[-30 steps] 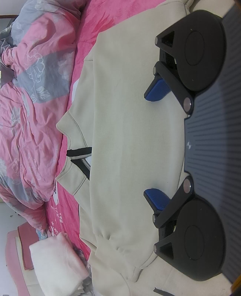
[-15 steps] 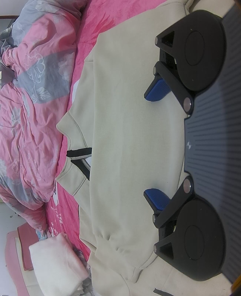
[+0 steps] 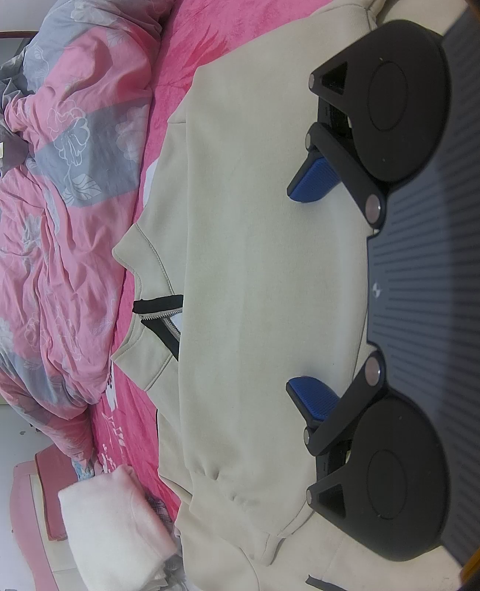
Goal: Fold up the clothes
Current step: 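Move the left gripper to the other sleeve cuff and grasp it, then lift the sleeve cuff with the left gripper and carry it across the body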
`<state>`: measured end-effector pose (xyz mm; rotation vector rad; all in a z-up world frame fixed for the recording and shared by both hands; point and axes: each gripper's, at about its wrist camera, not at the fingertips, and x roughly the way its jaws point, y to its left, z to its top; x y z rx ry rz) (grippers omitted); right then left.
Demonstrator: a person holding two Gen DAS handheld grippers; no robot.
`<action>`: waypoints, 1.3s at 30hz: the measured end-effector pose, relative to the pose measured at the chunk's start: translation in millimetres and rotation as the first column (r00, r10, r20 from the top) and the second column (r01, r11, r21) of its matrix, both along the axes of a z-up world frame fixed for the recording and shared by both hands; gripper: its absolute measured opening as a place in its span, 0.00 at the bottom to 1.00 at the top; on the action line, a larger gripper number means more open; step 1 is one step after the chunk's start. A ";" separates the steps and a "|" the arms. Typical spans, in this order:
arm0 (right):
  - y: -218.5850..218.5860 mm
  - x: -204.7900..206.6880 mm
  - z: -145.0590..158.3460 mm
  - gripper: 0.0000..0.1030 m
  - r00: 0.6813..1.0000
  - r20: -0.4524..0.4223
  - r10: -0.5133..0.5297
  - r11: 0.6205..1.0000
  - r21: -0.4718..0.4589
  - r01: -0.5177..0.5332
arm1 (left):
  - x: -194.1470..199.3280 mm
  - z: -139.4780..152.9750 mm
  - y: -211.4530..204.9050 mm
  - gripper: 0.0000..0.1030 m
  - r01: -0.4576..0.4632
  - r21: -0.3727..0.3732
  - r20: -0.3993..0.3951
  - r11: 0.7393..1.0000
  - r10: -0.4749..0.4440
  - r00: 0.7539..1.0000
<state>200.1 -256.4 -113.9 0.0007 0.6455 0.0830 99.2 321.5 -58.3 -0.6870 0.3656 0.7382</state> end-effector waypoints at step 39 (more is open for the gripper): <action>-2.1 0.8 2.1 0.99 1.000 -0.004 0.002 1.000 0.015 -0.002 | 36.7 -12.9 -265.1 0.66 0.868 0.157 0.109 0.471 -0.882 0.459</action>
